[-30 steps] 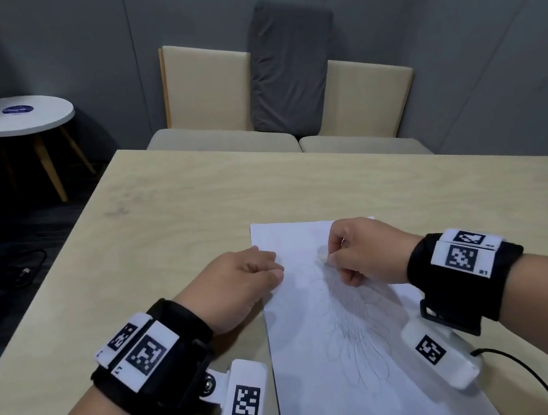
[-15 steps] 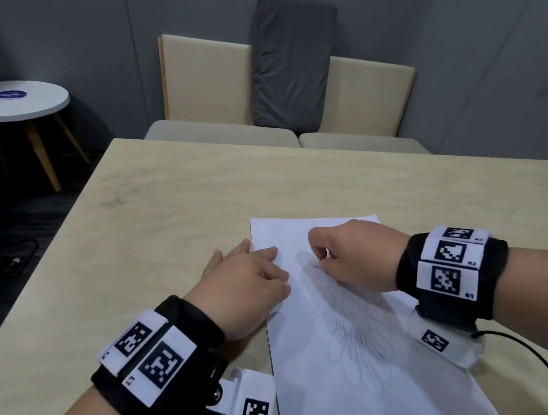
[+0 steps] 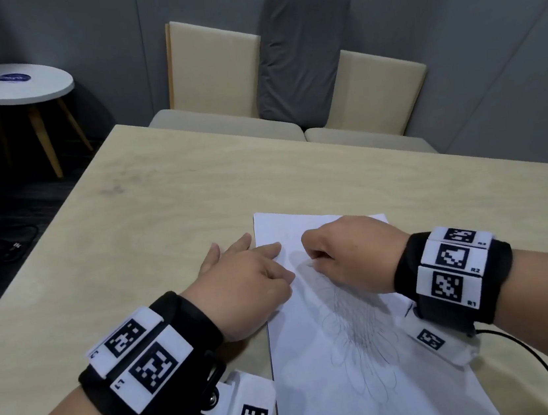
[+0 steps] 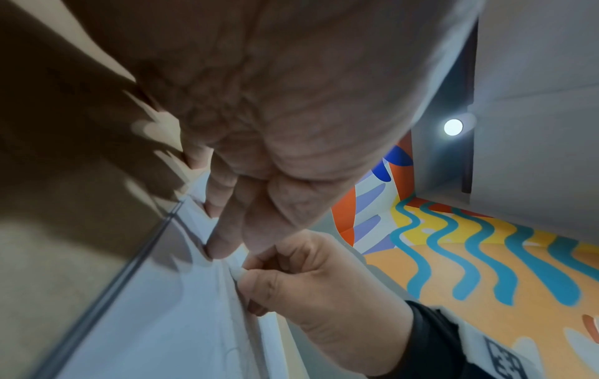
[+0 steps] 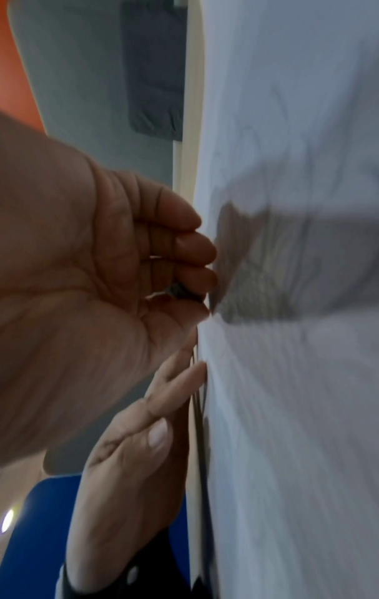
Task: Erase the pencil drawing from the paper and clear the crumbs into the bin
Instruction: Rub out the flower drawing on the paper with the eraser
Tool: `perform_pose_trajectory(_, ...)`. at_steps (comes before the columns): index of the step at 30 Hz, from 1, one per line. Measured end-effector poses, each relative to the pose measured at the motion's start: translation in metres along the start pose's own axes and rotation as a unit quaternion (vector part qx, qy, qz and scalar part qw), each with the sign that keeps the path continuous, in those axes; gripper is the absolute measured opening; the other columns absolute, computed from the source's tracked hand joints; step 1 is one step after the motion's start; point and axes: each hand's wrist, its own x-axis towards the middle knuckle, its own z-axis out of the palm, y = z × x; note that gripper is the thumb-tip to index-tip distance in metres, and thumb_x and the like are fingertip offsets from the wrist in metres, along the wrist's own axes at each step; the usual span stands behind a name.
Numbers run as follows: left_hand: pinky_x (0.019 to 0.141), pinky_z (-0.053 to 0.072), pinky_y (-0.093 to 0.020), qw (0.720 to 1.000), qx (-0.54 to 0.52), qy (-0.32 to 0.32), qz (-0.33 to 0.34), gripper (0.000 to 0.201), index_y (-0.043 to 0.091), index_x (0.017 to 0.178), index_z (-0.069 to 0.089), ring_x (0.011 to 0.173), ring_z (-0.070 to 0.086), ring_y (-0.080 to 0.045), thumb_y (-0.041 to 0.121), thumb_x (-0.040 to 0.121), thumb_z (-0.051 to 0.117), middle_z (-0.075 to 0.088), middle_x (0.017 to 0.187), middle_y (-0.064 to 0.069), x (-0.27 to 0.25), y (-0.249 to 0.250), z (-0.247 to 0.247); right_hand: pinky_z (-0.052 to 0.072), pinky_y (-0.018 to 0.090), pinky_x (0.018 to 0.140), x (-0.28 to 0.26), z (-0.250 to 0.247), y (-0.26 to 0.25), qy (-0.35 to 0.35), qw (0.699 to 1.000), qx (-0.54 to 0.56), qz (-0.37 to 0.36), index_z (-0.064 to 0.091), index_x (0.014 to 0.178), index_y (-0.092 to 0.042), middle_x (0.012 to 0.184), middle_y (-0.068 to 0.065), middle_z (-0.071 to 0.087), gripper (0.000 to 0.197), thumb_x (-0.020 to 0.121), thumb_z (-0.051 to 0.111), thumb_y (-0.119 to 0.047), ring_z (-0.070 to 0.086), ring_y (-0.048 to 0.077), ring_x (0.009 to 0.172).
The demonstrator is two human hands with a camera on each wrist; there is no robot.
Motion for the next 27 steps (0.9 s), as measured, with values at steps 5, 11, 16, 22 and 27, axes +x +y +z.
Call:
perform_pose_trajectory(5, 0.121, -0.016, -0.04, 1.0, 0.003, 0.0, -0.003, 0.034, 0.045, 0.111, 0.072, 0.151, -0.008, 0.001, 0.024, 0.094, 0.051, 0.024, 0.159, 0.026, 0.0, -0.001, 0.0, 0.034, 0.035, 0.054, -0.005, 0.003, 0.002, 0.02, 0.999, 0.018, 0.023, 0.04, 0.076, -0.019, 0.067, -0.003, 0.049, 0.018, 0.093, 0.046, -0.021, 0.049, 0.024, 0.07)
perform_pose_trajectory(11, 0.12, -0.015, -0.038, 1.0, 0.011, -0.005, -0.005, 0.032, 0.047, 0.108, 0.072, 0.151, -0.006, 0.001, 0.036, 0.089, 0.049, 0.026, 0.158, 0.027, 0.001, -0.002, 0.0, 0.038, 0.036, 0.056, -0.007, 0.005, 0.005, 0.038, 0.997, 0.049, 0.037, 0.044, 0.078, -0.016, 0.069, 0.0, 0.053, 0.015, 0.092, 0.048, -0.019, 0.048, 0.023, 0.069)
perform_pose_trajectory(16, 0.12, -0.015, -0.039, 1.0, 0.02, -0.007, -0.005, 0.033, 0.05, 0.108, 0.071, 0.151, -0.006, 0.001, 0.035, 0.089, 0.048, 0.025, 0.158, 0.028, 0.0, -0.002, -0.001, 0.048, 0.042, 0.065, -0.007, 0.007, -0.001, 0.04, 0.997, 0.072, 0.013, 0.048, 0.079, -0.016, 0.071, 0.0, 0.056, 0.014, 0.092, 0.049, -0.02, 0.053, 0.025, 0.072)
perform_pose_trajectory(22, 0.12, -0.015, -0.038, 1.0, 0.018, -0.005, -0.007, 0.033, 0.049, 0.109, 0.071, 0.151, -0.005, 0.0, 0.031, 0.092, 0.05, 0.026, 0.158, 0.027, 0.001, -0.001, -0.001, 0.047, 0.042, 0.067, -0.007, 0.006, -0.005, 0.039, 0.997, 0.068, 0.002, 0.047, 0.078, -0.016, 0.072, -0.001, 0.054, 0.014, 0.092, 0.048, -0.019, 0.052, 0.025, 0.074)
perform_pose_trajectory(27, 0.121, -0.014, -0.039, 1.0, 0.02, -0.008, -0.01, 0.033, 0.047, 0.108, 0.072, 0.151, -0.005, 0.001, 0.038, 0.087, 0.048, 0.026, 0.158, 0.028, -0.001, 0.001, -0.001, 0.049, 0.041, 0.071, -0.006, 0.005, -0.006, 0.041, 0.996, 0.074, 0.004, 0.055, 0.085, -0.019, 0.08, -0.002, 0.06, 0.011, 0.094, 0.049, -0.022, 0.055, 0.023, 0.079)
